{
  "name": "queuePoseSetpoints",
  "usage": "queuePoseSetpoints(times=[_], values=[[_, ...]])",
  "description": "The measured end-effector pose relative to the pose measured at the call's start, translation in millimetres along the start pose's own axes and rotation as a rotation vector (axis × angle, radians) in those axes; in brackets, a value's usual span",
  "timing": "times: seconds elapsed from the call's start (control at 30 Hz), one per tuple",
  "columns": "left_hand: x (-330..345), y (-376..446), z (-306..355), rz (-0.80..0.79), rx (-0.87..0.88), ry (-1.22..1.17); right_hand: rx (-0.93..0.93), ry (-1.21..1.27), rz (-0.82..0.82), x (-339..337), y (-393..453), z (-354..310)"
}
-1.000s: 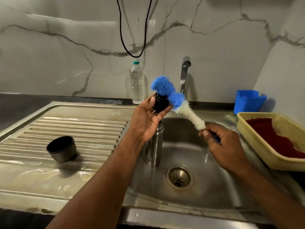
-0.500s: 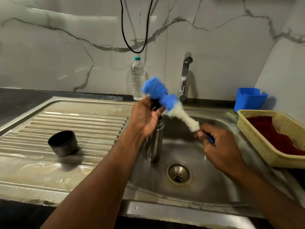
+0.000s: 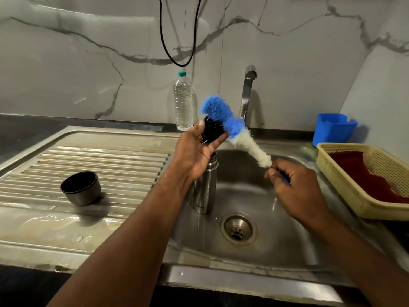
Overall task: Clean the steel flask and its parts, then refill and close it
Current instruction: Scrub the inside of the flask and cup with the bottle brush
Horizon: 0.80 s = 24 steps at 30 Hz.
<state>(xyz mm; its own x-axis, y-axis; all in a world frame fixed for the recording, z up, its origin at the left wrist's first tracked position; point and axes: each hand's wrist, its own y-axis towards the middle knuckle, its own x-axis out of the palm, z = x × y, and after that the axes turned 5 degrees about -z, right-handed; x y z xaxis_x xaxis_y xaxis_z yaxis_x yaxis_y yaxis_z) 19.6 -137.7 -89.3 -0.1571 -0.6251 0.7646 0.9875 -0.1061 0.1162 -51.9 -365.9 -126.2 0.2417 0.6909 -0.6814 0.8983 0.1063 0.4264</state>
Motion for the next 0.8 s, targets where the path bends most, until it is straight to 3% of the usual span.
queuePoseSetpoints(times=[0.2,0.8], values=[[-3.3,3.1,4.5,0.041,-0.011,-0.116,-0.021,-0.069,0.005,1.6,1.5,0.0],[1.7,3.9,8.5,0.075,0.026,-0.147,-0.03,-0.073,0.025,1.8,-0.8,-2.4]])
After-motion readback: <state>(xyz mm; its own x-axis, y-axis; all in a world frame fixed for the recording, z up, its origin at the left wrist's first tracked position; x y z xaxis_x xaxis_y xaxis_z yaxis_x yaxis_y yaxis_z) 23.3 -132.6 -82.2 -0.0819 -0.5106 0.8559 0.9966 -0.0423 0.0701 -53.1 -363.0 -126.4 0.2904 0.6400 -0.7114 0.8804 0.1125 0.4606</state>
